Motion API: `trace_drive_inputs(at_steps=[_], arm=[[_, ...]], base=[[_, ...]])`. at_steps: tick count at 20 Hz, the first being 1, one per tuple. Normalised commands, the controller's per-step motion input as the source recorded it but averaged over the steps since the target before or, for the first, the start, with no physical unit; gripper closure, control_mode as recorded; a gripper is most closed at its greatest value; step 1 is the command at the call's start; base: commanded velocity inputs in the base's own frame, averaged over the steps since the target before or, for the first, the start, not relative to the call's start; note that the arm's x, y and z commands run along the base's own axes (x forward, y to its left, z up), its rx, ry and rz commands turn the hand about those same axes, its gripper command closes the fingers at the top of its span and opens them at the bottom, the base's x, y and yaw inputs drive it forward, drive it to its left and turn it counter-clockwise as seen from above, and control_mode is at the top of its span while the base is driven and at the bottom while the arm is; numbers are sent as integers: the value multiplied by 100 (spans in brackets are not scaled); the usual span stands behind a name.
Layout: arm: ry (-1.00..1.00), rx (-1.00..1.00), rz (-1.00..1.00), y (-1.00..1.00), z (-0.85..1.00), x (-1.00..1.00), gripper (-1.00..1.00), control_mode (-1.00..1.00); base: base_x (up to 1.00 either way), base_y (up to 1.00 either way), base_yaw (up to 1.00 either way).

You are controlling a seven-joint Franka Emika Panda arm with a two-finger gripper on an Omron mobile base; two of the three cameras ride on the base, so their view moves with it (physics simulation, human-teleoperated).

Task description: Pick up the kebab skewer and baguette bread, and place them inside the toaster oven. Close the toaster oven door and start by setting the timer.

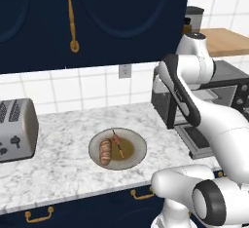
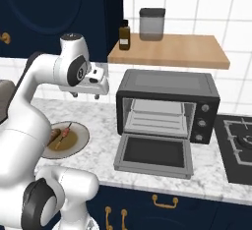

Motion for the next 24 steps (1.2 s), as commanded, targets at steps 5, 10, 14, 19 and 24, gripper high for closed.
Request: trace_drive_inputs(at_steps=[5,10,14,19,24], arm=[[0,0,0,0,0,0,-100,100],[0,0,0,0,0,0,-100,100],[0,0,0,0,0,0,-100,100],[0,0,0,0,0,0,-100,100],[-7,0,0,-1,-3,-27,-100,-100]], base=[[27,-16,1],[47,-13,0],[26,-3,0],[0,0,0],[0,0,0]])
